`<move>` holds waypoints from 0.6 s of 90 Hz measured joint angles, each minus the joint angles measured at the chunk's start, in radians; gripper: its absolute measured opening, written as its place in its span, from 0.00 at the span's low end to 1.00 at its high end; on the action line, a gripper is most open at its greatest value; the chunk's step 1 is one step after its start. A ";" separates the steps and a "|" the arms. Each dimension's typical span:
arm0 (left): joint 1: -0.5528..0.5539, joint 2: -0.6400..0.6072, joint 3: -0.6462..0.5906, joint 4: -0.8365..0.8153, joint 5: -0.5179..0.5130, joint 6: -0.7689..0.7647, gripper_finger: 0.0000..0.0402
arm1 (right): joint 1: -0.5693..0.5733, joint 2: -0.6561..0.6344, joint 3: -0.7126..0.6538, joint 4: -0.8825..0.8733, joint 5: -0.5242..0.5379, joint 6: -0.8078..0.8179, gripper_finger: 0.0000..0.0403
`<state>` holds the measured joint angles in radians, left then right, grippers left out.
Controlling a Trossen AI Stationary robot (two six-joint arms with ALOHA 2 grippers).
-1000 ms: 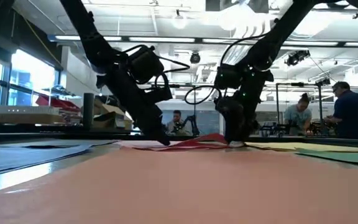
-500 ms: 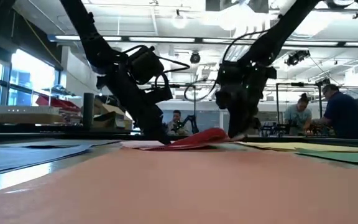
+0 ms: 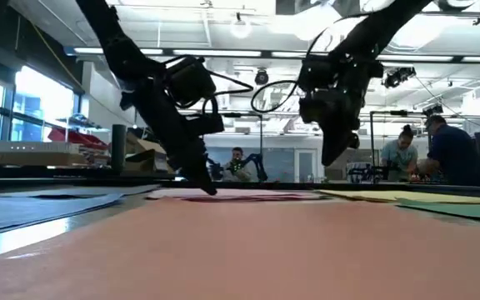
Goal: Organize paper
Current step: Stack the green paper on top of the green paper
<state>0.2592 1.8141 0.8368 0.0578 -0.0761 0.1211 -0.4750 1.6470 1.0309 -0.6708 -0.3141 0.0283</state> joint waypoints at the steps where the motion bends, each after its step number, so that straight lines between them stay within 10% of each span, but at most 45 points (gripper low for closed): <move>1: 0.000 0.000 0.000 0.000 0.000 -0.003 0.02 | 0.006 0.000 0.000 -0.001 0.004 -0.006 0.00; 26: 0.004 0.014 0.003 0.006 0.001 -0.039 0.02 | 0.194 0.043 0.000 0.000 0.231 -0.294 0.04; 54: 0.005 0.014 0.004 0.001 0.006 -0.039 0.02 | 0.367 0.050 -0.013 0.054 0.535 -0.521 0.40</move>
<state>0.2638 1.8278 0.8406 0.0589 -0.0703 0.0822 -0.1079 1.6966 1.0177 -0.6168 0.2207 -0.4927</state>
